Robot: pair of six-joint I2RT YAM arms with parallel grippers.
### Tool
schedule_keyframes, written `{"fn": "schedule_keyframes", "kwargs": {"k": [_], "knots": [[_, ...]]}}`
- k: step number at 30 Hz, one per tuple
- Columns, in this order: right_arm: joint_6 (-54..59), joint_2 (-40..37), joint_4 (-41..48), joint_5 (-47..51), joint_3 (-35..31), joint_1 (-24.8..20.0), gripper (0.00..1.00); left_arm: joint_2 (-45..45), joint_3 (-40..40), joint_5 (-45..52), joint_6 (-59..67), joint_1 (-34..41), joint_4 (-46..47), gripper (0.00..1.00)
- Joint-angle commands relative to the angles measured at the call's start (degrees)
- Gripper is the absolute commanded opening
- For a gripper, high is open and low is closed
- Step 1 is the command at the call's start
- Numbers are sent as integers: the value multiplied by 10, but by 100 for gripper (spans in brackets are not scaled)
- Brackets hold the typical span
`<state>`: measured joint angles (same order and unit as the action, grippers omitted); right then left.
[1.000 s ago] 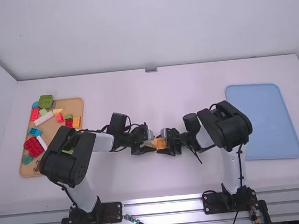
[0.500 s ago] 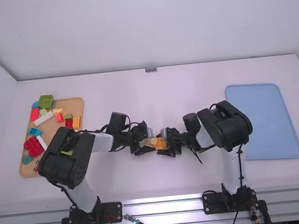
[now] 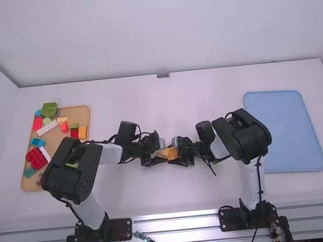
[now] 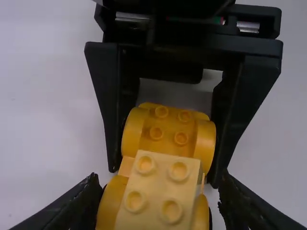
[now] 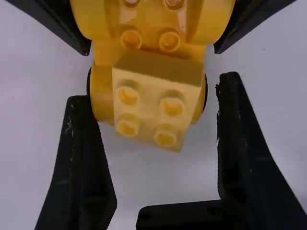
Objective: Assemble lego blocks to make yellow taxi
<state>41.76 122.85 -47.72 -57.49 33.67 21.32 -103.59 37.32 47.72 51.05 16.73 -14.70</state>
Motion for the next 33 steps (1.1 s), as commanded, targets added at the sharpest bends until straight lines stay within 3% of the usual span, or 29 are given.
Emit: {"fn": "schedule_keyframes", "kwargs": {"k": [1,19,23,28,33], "knots": [[-2,6,7,14,0,-1,56,13,-2,26,9,1,2,67],[52,6,37,-12,0,-14,58,13,-2,63,8,-1,23,72],[85,6,59,-12,1,-16,58,13,0,63,8,-1,21,66],[91,6,62,-12,1,-15,58,13,12,63,9,-1,42,46],[91,6,62,-12,1,-14,58,13,17,63,9,-1,54,34]]}}
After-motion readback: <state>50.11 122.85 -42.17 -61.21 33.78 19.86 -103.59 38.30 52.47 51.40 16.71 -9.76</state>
